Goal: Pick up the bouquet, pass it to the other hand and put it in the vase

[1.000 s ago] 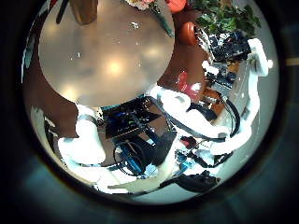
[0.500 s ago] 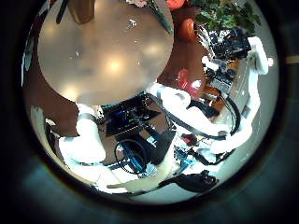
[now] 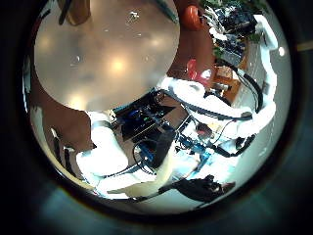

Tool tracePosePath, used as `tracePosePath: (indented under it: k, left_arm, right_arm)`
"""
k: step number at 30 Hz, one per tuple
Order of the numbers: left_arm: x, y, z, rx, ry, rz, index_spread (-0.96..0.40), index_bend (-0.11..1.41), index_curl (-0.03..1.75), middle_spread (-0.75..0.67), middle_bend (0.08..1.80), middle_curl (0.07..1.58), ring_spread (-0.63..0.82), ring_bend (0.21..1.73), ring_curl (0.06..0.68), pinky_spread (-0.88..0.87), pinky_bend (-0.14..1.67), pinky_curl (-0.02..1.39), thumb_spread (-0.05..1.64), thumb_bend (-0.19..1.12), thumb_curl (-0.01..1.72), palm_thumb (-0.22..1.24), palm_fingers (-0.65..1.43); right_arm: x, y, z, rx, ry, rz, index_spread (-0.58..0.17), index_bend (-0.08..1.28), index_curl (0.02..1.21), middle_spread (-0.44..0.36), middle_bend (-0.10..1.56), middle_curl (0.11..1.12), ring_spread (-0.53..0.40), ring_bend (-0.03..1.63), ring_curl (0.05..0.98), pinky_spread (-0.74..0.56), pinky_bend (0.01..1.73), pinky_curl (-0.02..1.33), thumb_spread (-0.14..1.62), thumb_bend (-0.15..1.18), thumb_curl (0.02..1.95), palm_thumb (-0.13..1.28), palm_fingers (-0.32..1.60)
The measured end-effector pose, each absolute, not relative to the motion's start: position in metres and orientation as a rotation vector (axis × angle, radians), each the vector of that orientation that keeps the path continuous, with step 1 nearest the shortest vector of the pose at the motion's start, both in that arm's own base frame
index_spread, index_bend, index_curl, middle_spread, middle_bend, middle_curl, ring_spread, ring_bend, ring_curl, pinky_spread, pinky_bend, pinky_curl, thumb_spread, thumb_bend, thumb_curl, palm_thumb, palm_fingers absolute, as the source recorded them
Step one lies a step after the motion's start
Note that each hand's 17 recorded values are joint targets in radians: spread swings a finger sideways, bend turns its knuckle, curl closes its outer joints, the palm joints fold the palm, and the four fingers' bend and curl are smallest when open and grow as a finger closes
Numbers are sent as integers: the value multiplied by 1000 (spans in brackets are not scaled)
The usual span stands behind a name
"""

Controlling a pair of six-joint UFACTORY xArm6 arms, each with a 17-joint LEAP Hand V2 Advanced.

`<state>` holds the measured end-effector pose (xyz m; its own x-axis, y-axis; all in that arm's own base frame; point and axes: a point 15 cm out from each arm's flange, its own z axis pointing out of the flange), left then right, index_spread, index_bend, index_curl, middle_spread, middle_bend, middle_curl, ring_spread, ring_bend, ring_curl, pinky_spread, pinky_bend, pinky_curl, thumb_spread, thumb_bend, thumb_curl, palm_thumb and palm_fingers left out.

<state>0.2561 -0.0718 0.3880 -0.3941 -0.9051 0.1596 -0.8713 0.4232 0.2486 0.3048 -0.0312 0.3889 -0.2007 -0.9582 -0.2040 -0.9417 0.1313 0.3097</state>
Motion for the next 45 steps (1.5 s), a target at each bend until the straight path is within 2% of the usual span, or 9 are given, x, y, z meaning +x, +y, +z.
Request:
tracePosePath:
  k: [6,16,24,30,39,45]
  left_arm:
    - [257,-73,387,1569,-2392,-178,97,172,335,432,192,321,579,469,200,541,197,314,1085,-21,282,129,90]
    - [255,-68,388,1614,-2347,-137,102,171,334,433,193,322,580,470,201,542,196,314,1087,-22,279,131,87]
    - [251,-64,397,1662,-2337,-108,102,173,336,433,192,323,580,470,201,542,195,315,1097,-22,277,133,88]
    - [252,-65,397,1674,-2327,-110,102,171,335,428,193,325,579,470,200,541,196,314,1101,-21,277,135,91]
    - [252,-65,401,1683,-2324,-105,102,172,334,427,193,325,578,470,199,541,195,312,1103,-21,276,135,93]
    - [250,-65,402,1684,-2321,-110,99,172,333,427,192,325,577,472,199,541,195,311,1104,-21,276,135,95]
  right_arm:
    - [343,-42,375,1944,-2339,-588,-234,148,272,8,335,381,1,719,247,379,566,210,1123,-12,355,560,308]
    - [423,-72,333,1881,-2320,-649,-210,165,287,-2,375,398,-31,759,260,354,549,199,1098,-19,395,604,302]
    - [439,-86,282,1803,-2276,-727,-203,171,299,-14,392,406,-48,766,263,335,537,194,1081,-20,416,638,306]
    - [441,-104,249,1751,-2229,-699,-204,175,313,-25,384,409,-66,774,270,321,527,190,1069,-22,427,655,304]
    - [458,-116,235,1770,-2269,-602,-210,178,327,-36,365,409,-94,753,271,313,531,194,1059,-20,437,677,279]
    - [460,-116,218,1759,-2257,-625,-210,175,333,-38,363,412,-102,741,274,308,523,195,1053,-23,440,678,268]
